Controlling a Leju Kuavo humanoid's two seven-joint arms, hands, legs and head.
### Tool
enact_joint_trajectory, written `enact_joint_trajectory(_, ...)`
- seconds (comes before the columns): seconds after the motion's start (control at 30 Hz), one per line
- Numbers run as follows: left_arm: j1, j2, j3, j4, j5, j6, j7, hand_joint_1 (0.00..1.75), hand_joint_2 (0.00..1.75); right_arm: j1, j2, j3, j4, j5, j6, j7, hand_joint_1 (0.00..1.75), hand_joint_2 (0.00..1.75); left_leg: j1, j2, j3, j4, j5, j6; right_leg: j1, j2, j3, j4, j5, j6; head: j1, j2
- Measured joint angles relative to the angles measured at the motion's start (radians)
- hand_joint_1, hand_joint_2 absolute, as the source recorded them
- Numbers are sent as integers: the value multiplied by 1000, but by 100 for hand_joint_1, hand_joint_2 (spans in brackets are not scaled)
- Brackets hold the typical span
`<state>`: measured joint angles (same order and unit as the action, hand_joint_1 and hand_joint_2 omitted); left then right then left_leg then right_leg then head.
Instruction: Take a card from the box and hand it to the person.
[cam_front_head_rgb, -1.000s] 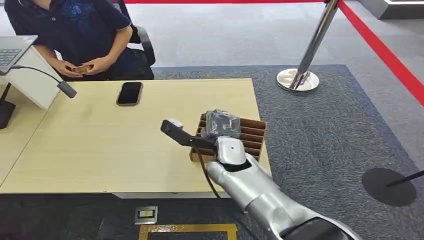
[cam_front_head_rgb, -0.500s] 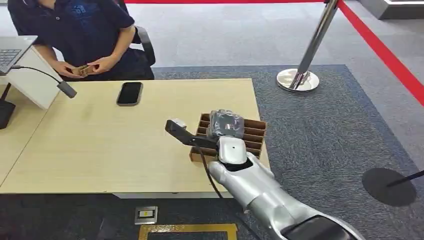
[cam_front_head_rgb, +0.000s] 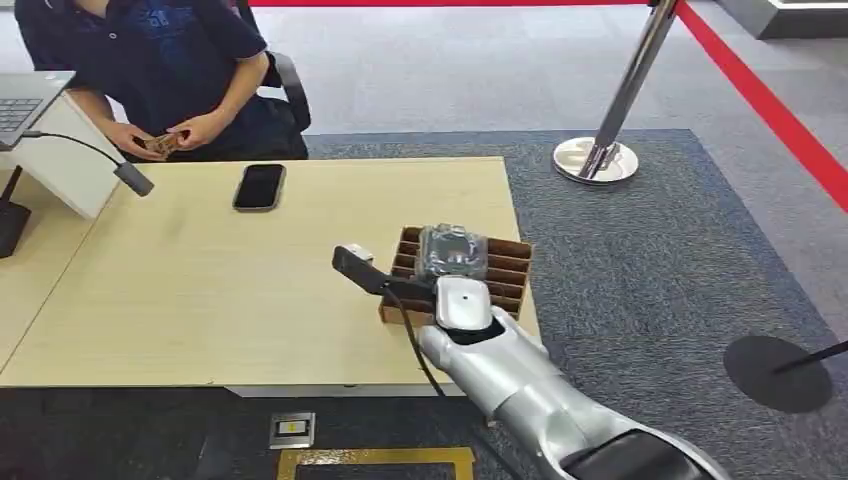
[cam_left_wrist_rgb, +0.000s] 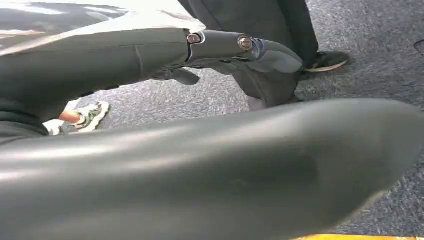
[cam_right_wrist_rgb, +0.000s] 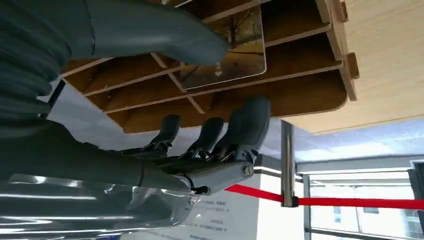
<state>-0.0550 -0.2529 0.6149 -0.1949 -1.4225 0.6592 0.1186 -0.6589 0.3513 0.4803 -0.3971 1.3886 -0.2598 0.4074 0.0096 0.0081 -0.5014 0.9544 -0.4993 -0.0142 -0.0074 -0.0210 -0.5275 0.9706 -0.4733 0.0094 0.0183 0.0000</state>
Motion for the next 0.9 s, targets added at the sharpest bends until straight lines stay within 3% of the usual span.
enact_joint_trajectory(0.7, 0, 0, 0, 0, -5, 1, -6, 0, 0, 0, 2, 0, 36, 31, 4, 27, 91, 175, 0, 0, 0, 0, 0, 0, 0, 0, 0, 0, 0, 0, 0, 0)
enact_joint_trajectory(0.8, 0, 0, 0, 0, -6, 1, -6, 0, 0, 0, 2, 0, 37, 31, 5, 25, 105, 175, 0, 0, 0, 0, 0, 0, 0, 0, 0, 0, 0, 0, 0, 0)
enact_joint_trajectory(0.83, 0, 0, 0, 0, -7, 1, -6, 0, 0, 0, 2, 0, 37, 31, 5, 21, 117, 175, 0, 0, 0, 0, 0, 0, 0, 0, 0, 0, 0, 0, 0, 0)
enact_joint_trajectory(0.9, 0, 0, 0, 0, -7, 1, -6, 0, 0, 1, 2, -1, 39, 30, 6, 20, 120, 175, 0, 0, 0, 0, 0, 0, 0, 0, 0, 0, 0, 0, 0, 0)
